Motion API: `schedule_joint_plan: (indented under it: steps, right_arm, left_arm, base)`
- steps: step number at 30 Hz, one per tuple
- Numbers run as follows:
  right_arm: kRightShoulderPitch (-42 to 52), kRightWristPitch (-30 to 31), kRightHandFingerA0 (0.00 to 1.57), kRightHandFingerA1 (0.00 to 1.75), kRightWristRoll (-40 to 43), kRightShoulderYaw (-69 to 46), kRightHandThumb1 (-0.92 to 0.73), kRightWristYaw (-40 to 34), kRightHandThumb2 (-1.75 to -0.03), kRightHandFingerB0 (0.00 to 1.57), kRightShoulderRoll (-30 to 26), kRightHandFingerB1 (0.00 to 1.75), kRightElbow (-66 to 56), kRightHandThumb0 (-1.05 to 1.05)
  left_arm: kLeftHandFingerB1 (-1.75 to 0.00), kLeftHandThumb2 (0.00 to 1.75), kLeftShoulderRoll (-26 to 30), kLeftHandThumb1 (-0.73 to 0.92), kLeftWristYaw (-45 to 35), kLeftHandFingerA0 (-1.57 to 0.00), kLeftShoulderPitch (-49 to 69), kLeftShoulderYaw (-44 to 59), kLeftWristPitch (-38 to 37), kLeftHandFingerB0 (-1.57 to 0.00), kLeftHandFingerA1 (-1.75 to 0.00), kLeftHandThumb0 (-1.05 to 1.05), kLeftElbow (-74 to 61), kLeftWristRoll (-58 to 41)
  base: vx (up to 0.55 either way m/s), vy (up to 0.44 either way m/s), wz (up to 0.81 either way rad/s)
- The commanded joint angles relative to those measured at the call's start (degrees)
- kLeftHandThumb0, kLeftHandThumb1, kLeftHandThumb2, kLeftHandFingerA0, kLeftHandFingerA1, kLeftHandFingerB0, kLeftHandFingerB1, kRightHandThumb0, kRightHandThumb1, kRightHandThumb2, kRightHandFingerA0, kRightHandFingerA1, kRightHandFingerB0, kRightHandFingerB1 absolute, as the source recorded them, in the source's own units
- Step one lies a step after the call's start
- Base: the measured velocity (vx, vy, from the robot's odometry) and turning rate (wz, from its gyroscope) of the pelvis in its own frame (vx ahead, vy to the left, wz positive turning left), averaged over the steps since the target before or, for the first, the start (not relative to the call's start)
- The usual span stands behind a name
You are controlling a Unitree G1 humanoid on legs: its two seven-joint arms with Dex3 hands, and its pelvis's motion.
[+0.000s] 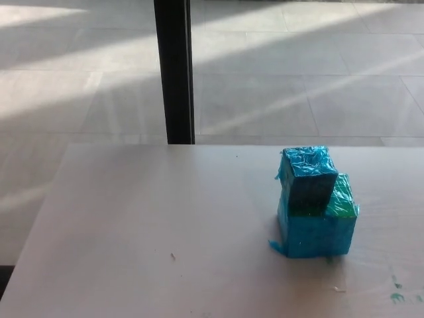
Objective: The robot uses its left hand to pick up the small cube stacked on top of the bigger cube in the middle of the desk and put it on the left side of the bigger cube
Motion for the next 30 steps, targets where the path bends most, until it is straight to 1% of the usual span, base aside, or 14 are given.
schedule_joint_plan:
  steps: [1, 3, 4, 5, 10, 11, 12, 14, 19, 20, 26, 27, 28, 30]
  right_arm:
    - [0.55, -2.73, 0.51, 0.65, 0.29, 0.32, -0.52, 1.76, -0.86, 0.32, -1.44, 0.49, 1.34, -0.47]
    - [0.20, -2.79, 0.51, 0.65, 0.43, 0.34, -0.52, 2.12, -0.86, 0.32, -1.53, 0.49, 2.06, -0.47]
    - [1.14, -1.35, 0.54, 0.56, 1.13, -0.08, -0.67, 2.43, -0.59, 0.37, -1.39, 0.34, 0.04, -0.41]
    - [1.91, -0.81, 0.48, 0.63, 1.66, -0.45, -0.53, 2.96, -0.87, 0.29, -1.40, 0.49, -0.51, -0.47]
    - [1.47, -2.43, 0.53, 0.54, 0.53, 0.56, -0.67, 2.60, -0.59, 0.37, -1.73, 0.34, 1.15, -0.42]
    - [1.48, -2.76, 0.53, 0.54, 0.41, 0.79, -0.68, 3.02, -0.59, 0.38, -1.81, 0.34, 1.24, -0.41]
    - [1.28, -2.63, 0.54, 0.55, 0.63, 0.66, -0.68, 3.24, -0.59, 0.38, -1.82, 0.34, 1.58, -0.39]
    - [1.60, -2.47, 0.53, 0.56, 0.62, 0.82, -0.69, 3.55, -0.59, 0.37, -1.92, 0.35, 0.77, -0.40]
    - [1.97, -2.27, 0.47, 0.63, 0.34, 1.02, -0.54, 3.29, -0.88, 0.29, -2.04, 0.49, 0.14, -0.47]
    - [1.96, -2.05, 0.47, 0.62, 0.28, 1.10, -0.54, 3.08, -0.89, 0.28, -1.93, 0.49, 0.07, -0.46]
    - [1.41, -2.23, 0.55, 0.51, -0.03, 1.38, -0.68, 2.18, -0.59, 0.38, -1.72, 0.34, 1.41, -0.40]
    - [1.36, -2.51, 0.46, 0.62, 0.09, 1.31, -0.54, 2.41, -0.88, 0.28, -1.71, 0.49, 1.64, -0.45]
    - [1.11, -3.07, 0.54, 0.53, 0.29, 1.20, -0.68, 3.00, -0.59, 0.37, -1.76, 0.34, 2.48, -0.40]
    - [1.54, -2.10, 0.47, 0.61, 0.53, 0.96, -0.54, 2.66, -0.86, 0.31, -1.82, 0.49, 1.70, -0.46]
  left_arm:
    - [-0.26, 1.12, 2.64, 0.70, -3.13, 0.00, 0.91, -0.52, 0.75, 0.00, -0.29, -0.83, 2.25, -0.03]
    - [-0.26, 1.12, 2.96, 0.70, -3.82, 0.00, 0.64, 0.04, 0.74, 0.00, -0.29, -0.83, 2.93, -0.76]
    - [-0.17, 0.67, 3.40, 0.92, -3.24, 0.00, 0.69, -1.08, 0.37, 0.00, -0.38, -0.89, 2.63, 0.49]
    - [-0.23, 1.19, 4.48, 0.75, -1.77, 0.00, 0.20, -1.81, -0.17, -0.05, -0.30, -0.83, 2.64, 1.58]
    - [-0.13, 1.14, 7.95, 0.78, -5.51, 0.00, -4.18, -2.23, 3.15, -0.09, -0.22, -1.00, 2.19, 0.73]
    - [-0.36, 0.67, 9.54, 0.91, -5.94, 0.00, -5.63, -2.60, 0.72, -0.14, -0.40, -0.82, 0.57, 1.21]
    - [-0.47, 1.04, 10.18, 0.70, -6.58, -0.06, -7.27, -1.93, 0.11, -0.14, -0.52, -0.75, 0.27, 0.43]
    - [-0.45, 0.64, 12.19, 0.87, -6.32, -0.17, -11.56, -3.34, 1.42, -0.25, -0.56, -0.61, -3.23, 1.91]
    - [-0.55, 0.96, 16.80, 0.58, -6.88, -0.08, -19.43, -10.76, -2.13, -0.20, -0.56, -0.66, -10.09, 8.08]
    - [-0.27, 0.92, 17.24, 0.53, -7.06, 0.00, -22.66, -11.67, 2.34, -0.01, -0.31, -0.75, -12.72, 8.30]
    - [-0.38, 0.60, 20.10, 0.75, -6.84, -0.13, -34.38, -21.05, 7.65, -0.18, -0.53, -0.74, -22.99, 17.47]
    - [-0.38, 0.98, 20.00, 0.59, -7.24, -0.02, -35.58, -21.98, 9.87, -0.08, -0.46, -0.79, -23.66, 18.30]
    - [-0.30, 0.96, 19.10, 0.57, -9.23, -0.02, -40.39, -23.30, 14.27, -0.08, -0.40, -0.81, -24.86, 18.40]
    - [-0.28, 0.97, 17.90, 0.56, -9.89, -0.02, -44.12, -25.01, 16.83, -0.09, -0.41, -0.79, -25.26, 19.03]
  base:
    - [0.00, 0.000, 0.00]
    - [0.00, 0.000, 0.00]
    - [0.00, 0.000, 0.00]
    - [0.00, 0.000, 0.00]
    - [0.00, 0.000, 0.00]
    - [0.00, 0.000, 0.00]
    - [0.00, 0.000, 0.00]
    - [0.00, 0.000, 0.00]
    - [0.00, 0.000, 0.00]
    - [0.00, 0.000, 0.00]
    - [0.00, 0.000, 0.00]
    - [0.00, 0.000, 0.00]
    - [0.00, 0.000, 0.00]
    - [0.00, 0.000, 0.00]
